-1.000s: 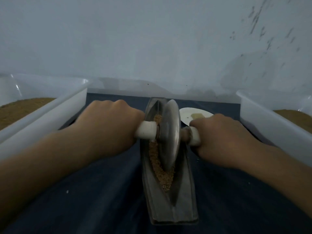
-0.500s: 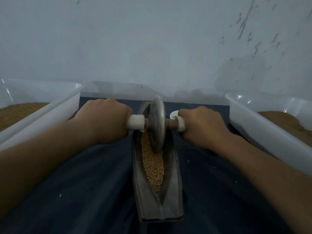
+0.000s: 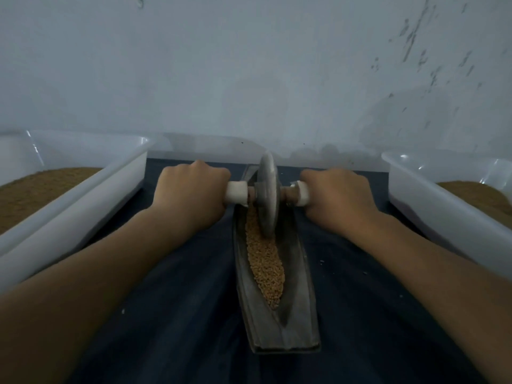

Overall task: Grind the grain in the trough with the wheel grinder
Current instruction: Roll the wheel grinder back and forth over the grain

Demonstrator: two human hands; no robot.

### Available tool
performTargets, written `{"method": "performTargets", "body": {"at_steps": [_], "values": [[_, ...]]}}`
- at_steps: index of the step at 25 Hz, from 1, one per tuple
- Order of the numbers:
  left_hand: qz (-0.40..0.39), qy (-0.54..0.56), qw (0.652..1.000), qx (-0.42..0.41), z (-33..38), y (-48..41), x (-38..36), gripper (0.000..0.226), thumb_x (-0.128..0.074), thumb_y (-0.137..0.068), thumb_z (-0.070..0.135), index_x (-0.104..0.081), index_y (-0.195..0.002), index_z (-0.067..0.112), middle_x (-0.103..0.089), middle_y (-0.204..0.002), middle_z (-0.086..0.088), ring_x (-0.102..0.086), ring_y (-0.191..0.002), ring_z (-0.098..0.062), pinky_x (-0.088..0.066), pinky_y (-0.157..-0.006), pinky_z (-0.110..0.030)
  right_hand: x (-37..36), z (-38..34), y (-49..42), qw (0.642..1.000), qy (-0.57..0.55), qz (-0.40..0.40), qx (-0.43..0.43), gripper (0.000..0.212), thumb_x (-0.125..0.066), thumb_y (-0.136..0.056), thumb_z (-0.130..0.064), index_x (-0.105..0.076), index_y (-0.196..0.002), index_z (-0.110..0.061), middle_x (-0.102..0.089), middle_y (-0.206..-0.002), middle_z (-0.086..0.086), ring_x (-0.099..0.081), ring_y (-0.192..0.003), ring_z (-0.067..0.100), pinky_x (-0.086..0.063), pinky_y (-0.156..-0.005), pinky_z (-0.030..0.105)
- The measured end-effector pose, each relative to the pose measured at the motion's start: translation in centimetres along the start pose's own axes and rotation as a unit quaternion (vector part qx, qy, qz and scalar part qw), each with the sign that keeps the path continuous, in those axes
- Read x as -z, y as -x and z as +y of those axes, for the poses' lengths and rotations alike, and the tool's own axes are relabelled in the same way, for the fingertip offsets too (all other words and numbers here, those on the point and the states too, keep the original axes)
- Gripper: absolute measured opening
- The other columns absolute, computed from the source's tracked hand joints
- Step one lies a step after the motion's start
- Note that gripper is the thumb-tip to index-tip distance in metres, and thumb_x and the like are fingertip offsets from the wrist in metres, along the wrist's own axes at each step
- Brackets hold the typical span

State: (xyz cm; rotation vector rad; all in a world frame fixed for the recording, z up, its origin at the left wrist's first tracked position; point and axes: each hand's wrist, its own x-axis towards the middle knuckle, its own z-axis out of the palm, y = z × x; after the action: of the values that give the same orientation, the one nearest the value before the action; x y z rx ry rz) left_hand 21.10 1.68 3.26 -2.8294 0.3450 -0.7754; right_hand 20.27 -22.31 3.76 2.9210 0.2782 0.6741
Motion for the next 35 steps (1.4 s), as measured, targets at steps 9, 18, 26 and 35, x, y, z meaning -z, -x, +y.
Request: {"method": "performTargets", "body": {"at_steps": [9, 18, 26, 35], "values": [[0.089, -0.045, 0.991, -0.089, -1.2, 2.5, -0.1, 0.021, -0.058, -0.074, 0.046, -0.043, -0.076, 0.031, -0.031, -0.058, 0.008, -0.029, -0.047, -0.019, -0.013, -0.046, -0.024, 0.3, 1.7, 3.0, 0.998, -0.037, -0.035, 0.043, 0.022, -0.062, -0.072, -0.043, -0.044, -0.085, -0.041, -0.049, -0.068, -0.015, -0.052, -0.061, 0.011, -0.033, -0.047, 0.027], [0.075, 0.047, 0.989, -0.12, -2.4, 3.8, 0.1, 0.038, -0.056, -0.071, 0.051, -0.039, -0.101, 0.036, -0.045, -0.06, 0.007, -0.052, -0.048, -0.023, -0.03, -0.044, -0.026, 1.0, 2.1, 3.0, 0.99, 0.017, 0.039, 0.132, 0.021, -0.064, -0.074, -0.048, -0.055, -0.067, -0.031, -0.049, -0.082, -0.012, -0.048, -0.069, 0.014, -0.028, -0.048, 0.024], [-0.022, 0.035, 0.999, 0.003, -0.7, 0.4, -0.9, 0.021, -0.056, -0.086, 0.052, -0.052, -0.089, 0.031, -0.047, -0.073, 0.006, -0.052, -0.066, -0.021, -0.035, -0.056, -0.032, 0.6, 0.6, -0.6, 0.997, 0.05, 0.015, 0.058, 0.027, -0.065, -0.085, -0.048, -0.047, -0.074, -0.031, -0.05, -0.067, -0.008, -0.05, -0.059, 0.016, -0.033, -0.048, 0.026], [0.093, -0.016, 0.985, -0.146, -3.2, 5.1, 0.9, 0.025, -0.048, -0.071, 0.057, -0.033, -0.074, 0.037, -0.04, -0.055, 0.013, -0.03, -0.045, -0.01, -0.008, -0.045, -0.018, 1.4, 1.9, 5.9, 0.984, 0.023, 0.12, 0.133, 0.032, -0.06, -0.06, -0.043, -0.032, -0.07, -0.031, -0.015, -0.053, -0.019, -0.016, -0.041, 0.0, -0.012, -0.042, 0.014]]}}
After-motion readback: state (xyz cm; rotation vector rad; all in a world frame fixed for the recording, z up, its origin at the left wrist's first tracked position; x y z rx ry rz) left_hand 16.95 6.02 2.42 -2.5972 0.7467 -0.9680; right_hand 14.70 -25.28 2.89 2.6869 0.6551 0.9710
